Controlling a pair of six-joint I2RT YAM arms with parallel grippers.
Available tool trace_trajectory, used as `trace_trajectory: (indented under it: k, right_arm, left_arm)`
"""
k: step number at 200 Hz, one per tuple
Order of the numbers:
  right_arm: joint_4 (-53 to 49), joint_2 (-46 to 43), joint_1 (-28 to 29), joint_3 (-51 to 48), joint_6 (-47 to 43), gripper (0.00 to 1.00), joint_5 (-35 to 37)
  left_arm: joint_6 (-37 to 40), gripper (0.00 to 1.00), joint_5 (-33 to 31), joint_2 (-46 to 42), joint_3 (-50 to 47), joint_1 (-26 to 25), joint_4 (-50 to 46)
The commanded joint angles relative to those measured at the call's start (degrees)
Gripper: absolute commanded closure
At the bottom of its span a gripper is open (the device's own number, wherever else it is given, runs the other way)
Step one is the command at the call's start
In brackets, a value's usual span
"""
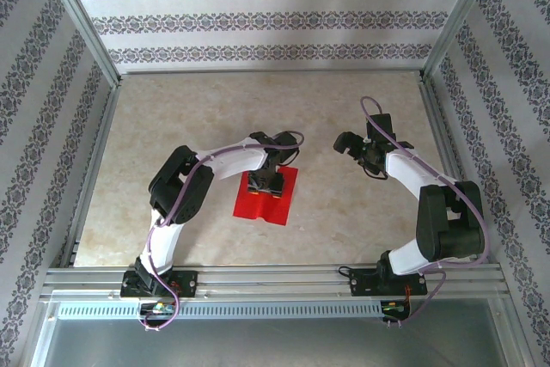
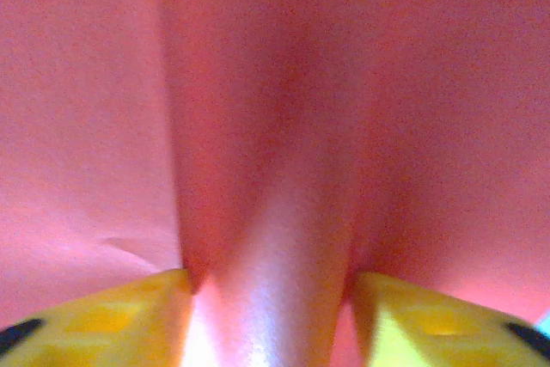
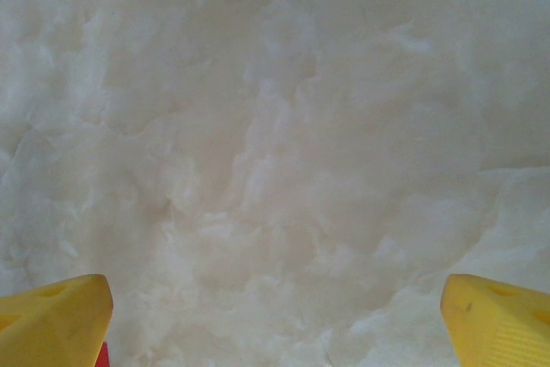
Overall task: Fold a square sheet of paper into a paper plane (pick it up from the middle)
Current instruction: First fold the square sheet of paper in half at the center of the table.
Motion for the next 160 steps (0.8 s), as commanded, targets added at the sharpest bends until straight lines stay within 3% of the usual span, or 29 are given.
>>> trace_trajectory:
  k: [1, 27, 83, 131, 160]
  right_arm:
    - [0.76, -0.11, 0.12, 0.54, 1.37, 0.02, -0.85]
    - [4.57, -0.82, -0.02, -0.36, 1.19, 0.02, -5.46]
    - [12.27, -1.46, 0.13, -1.71, 0.71, 0.02, -20.20]
    - [12.75, 0.40, 2.71, -2.50, 0.18, 0.05, -26.17]
    - [13.55, 1.07, 5.42, -3.43, 0.79, 0.27, -27.67]
  left_arm:
    - [0.60, 0.60, 5.01, -5.18, -1.73, 1.85, 3.89]
    - [-0.61, 0.69, 13.08, -11.87, -5.04, 4.77, 11.02]
    - [-8.29, 0.70, 28.35, -20.36, -16.74, 12.11, 31.76]
    - [-9.16, 0.69, 25.02, -17.88, -22.66, 13.79, 37.68]
    - [-8.72, 0.70, 22.17, -15.89, -24.05, 14.11, 36.48]
